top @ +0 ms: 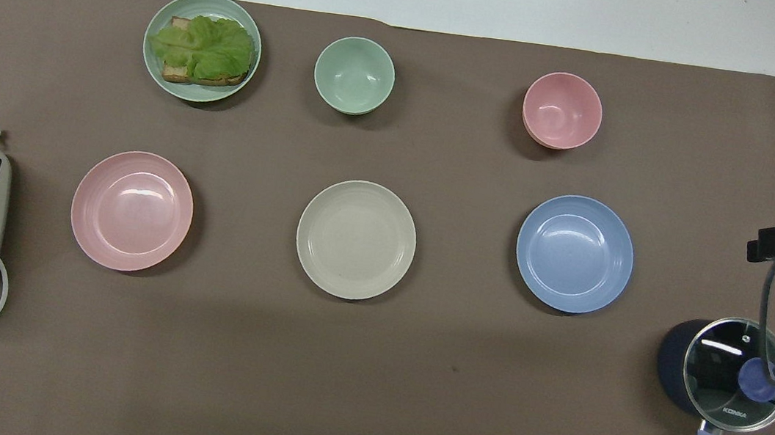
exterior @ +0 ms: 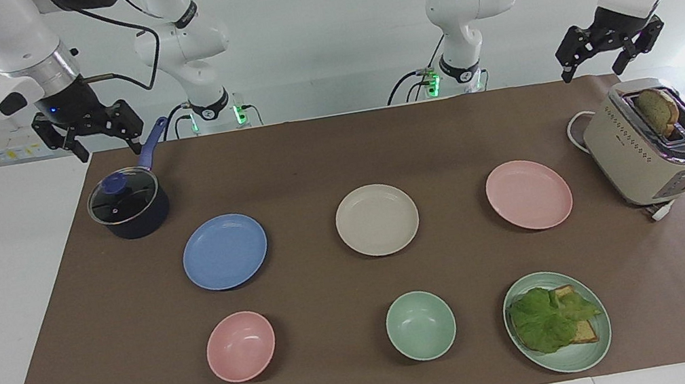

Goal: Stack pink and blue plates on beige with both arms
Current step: 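Move the left gripper toward the rim of the pink plate, then grasp the pink plate rim with the left gripper, then lift and carry the pink plate over the beige plate with the left gripper, then lower the pink plate onto the beige plate and open the left gripper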

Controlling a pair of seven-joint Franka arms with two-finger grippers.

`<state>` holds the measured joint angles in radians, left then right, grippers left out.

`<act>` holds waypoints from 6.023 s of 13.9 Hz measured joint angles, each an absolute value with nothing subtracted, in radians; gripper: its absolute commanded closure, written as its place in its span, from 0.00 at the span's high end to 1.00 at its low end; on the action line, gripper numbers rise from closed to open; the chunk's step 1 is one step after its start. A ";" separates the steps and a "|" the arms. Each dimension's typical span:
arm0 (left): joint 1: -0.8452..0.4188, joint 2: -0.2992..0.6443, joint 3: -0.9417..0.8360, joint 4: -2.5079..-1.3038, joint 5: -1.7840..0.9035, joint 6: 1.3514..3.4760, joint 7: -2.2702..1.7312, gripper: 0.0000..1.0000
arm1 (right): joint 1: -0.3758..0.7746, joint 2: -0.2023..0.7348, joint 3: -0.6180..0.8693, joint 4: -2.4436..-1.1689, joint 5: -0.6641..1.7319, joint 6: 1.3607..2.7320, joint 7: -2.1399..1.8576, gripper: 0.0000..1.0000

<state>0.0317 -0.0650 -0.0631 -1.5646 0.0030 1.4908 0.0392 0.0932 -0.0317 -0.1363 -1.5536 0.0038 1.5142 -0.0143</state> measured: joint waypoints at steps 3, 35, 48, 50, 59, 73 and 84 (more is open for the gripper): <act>0.032 -0.065 -0.062 -1.565 0.003 1.491 0.039 1.00 | 0.093 -0.032 -0.136 -1.554 0.004 1.514 -0.014 1.00; 0.137 0.187 -0.050 -2.125 0.002 2.204 0.034 0.31 | 0.094 -0.032 -0.136 -1.554 0.004 1.514 -0.014 1.00; 0.136 0.154 -0.064 -1.958 -0.077 1.896 0.035 0.00 | 0.094 -0.032 -0.136 -1.554 0.004 1.514 -0.014 1.00; 0.132 0.143 -0.073 -1.932 -0.148 1.876 0.029 0.00 | 0.094 -0.032 -0.136 -1.554 0.004 1.514 -0.014 1.00; -0.142 0.139 -0.085 -1.931 -0.322 1.959 -0.320 0.00 | 0.094 -0.032 -0.136 -1.554 0.004 1.514 -0.014 1.00; -0.373 0.176 -0.081 -2.058 -0.352 2.212 -0.465 0.00 | 0.094 -0.032 -0.136 -1.554 0.004 1.514 -0.014 1.00; -0.388 0.189 -0.083 -2.059 -0.352 2.243 -0.464 1.00 | 0.092 -0.032 -0.137 -1.554 0.004 1.510 -0.014 1.00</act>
